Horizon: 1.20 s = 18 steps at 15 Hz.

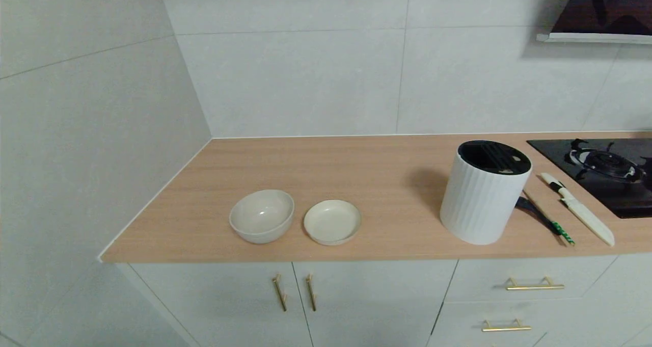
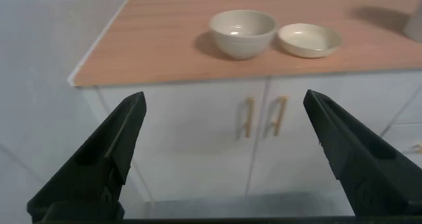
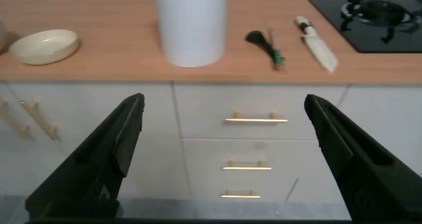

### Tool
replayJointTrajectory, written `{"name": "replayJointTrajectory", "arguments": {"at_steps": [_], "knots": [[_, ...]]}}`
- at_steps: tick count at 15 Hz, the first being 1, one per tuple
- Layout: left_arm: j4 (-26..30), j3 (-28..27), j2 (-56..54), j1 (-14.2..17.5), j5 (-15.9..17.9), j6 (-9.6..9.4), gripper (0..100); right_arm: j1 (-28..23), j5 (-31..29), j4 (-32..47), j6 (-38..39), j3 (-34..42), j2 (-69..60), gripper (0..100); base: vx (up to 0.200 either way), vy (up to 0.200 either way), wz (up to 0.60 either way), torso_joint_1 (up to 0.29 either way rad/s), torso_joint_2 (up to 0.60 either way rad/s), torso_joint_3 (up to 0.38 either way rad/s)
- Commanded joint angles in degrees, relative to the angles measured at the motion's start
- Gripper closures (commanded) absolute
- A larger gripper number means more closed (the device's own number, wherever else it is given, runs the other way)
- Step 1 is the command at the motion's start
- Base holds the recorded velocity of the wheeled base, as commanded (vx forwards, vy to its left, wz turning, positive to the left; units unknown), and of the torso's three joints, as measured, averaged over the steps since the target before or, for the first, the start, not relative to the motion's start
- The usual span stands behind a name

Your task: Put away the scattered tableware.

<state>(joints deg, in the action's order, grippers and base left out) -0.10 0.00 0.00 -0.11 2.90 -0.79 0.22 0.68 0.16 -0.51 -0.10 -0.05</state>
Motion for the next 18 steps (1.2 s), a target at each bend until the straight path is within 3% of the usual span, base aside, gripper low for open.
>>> {"name": "replayJointTrajectory", "arguments": {"at_steps": [1,9,18], "knots": [[0.0,0.0,0.0,0.0,0.0,0.09,0,0.0,0.0,0.0,0.0,0.0,0.0,0,0.000,0.200,0.00,0.002,0.00,-0.002],[0.0,0.0,0.0,0.0,0.0,0.00,0,0.0,0.0,0.0,0.0,0.0,0.0,0,0.000,0.200,0.00,0.002,0.01,0.000],[0.0,0.0,0.0,0.0,0.0,0.00,0,0.0,0.0,0.0,0.0,0.0,0.0,0,0.000,0.000,0.00,0.000,0.00,0.000]]}}
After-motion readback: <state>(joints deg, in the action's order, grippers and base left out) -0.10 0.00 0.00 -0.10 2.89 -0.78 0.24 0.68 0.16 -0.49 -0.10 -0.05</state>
